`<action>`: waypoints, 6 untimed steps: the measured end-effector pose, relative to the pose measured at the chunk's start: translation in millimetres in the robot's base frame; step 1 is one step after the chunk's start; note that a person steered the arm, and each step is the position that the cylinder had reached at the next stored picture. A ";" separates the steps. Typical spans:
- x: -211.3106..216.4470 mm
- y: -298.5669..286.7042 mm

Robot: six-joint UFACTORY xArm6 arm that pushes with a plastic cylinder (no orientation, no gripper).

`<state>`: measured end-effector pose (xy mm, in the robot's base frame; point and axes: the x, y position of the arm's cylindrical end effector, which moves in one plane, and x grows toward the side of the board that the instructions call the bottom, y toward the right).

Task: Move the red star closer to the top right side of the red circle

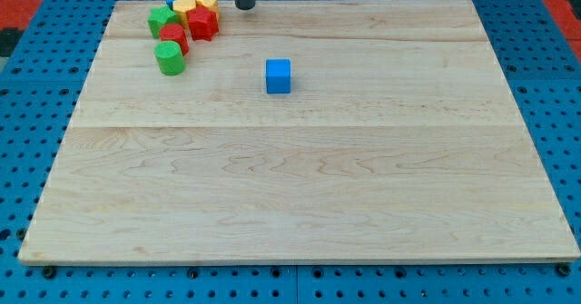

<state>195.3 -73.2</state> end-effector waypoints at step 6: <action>150.7 2.1</action>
